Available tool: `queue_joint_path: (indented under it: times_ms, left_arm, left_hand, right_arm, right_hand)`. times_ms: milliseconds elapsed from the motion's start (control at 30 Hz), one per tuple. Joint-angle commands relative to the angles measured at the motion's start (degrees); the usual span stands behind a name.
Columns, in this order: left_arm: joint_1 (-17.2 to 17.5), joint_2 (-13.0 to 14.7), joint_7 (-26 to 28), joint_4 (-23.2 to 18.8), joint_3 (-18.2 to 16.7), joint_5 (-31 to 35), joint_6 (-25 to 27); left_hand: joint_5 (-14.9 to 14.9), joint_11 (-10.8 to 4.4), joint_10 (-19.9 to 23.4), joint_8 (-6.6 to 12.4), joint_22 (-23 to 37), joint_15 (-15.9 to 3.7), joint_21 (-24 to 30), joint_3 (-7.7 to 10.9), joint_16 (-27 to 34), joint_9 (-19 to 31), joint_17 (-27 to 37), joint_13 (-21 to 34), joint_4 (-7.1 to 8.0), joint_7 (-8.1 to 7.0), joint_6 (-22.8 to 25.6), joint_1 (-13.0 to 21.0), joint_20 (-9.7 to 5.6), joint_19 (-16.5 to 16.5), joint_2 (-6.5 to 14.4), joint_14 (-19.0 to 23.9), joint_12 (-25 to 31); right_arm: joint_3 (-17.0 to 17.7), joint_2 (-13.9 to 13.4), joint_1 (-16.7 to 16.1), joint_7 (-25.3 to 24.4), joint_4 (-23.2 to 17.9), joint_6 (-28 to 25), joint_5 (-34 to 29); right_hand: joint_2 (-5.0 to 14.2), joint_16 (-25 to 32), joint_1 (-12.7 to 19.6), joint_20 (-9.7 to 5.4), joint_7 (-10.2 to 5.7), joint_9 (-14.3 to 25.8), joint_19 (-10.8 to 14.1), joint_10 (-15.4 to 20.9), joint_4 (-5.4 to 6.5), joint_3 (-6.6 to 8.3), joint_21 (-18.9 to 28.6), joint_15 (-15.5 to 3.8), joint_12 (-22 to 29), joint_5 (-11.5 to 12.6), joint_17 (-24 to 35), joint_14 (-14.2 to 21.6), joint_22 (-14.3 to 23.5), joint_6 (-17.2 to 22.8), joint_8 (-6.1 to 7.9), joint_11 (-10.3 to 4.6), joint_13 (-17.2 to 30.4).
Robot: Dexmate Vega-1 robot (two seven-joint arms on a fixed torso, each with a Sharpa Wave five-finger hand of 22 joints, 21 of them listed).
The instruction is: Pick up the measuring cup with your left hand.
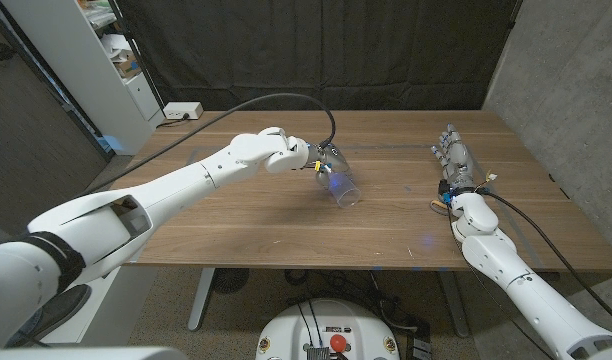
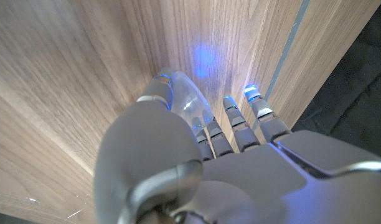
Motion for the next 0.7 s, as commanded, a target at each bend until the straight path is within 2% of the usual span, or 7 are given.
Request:
queue_joint_path:
  times_ms: [33, 233, 700]
  left_arm:
    - [1.95, 1.02, -1.81, -3.53, -1.16, -0.02, 3.7]
    - [3.02, 1.88, -1.6, -5.54, -2.36, 0.18, 4.89]
    - [3.62, 3.09, -1.11, -7.85, -4.09, 1.32, 5.45]
  left_hand:
    - [-0.22, 0.02, 0.85, 0.45, 0.29, -4.77, 0.08, -0.25, 0.17, 0.08, 0.18, 0.24, -0.06, -0.03, 0.68, 0.71, -0.14, -0.48, -0.11, 0.55, 0.35]
    - [-0.25, 0.12, 1.06, 0.31, 0.24, -4.59, -0.71, -0.35, -0.43, 0.09, 0.12, 0.34, 0.06, -0.12, 0.88, 0.65, -0.15, -2.63, -0.16, -0.18, 0.21]
    - [-0.15, 0.31, 1.3, 0.28, 0.15, -4.52, -0.82, -0.37, -0.8, 0.09, 0.09, 0.47, 0.17, 0.21, 1.37, 0.62, -0.13, -3.02, -0.13, -0.22, 0.01]
  right_arm:
    - [0.39, -0.94, -0.76, 0.18, -1.62, -0.21, 0.12]
    - [0.32, -1.06, -0.89, 0.03, -2.32, -0.43, -0.06]
    - [-0.05, -1.08, -0.77, -0.49, -3.48, -0.89, -0.72]
  right_hand:
    - [-0.31, 0.28, -0.23, -0.13, -0.21, 0.12, -0.01, 0.3, 0.14, -0.1, 0.18, -0.09, 0.07, 0.36, 0.3, 0.62, 0.26, 0.41, 0.08, 0.11, 0.17]
    - [-0.19, 0.28, -0.28, -0.13, -0.06, 0.12, -0.01, 0.34, 0.19, -0.1, 0.19, -0.05, 0.08, 0.36, 0.32, 0.6, 0.27, 0.39, 0.07, 0.12, 0.17]
    - [0.19, 0.34, -0.43, 0.02, 0.11, 0.12, -0.02, 0.38, 0.34, -0.09, 0.2, 0.1, 0.07, 0.3, 0.38, 0.69, 0.27, 0.42, 0.06, 0.23, 0.18]
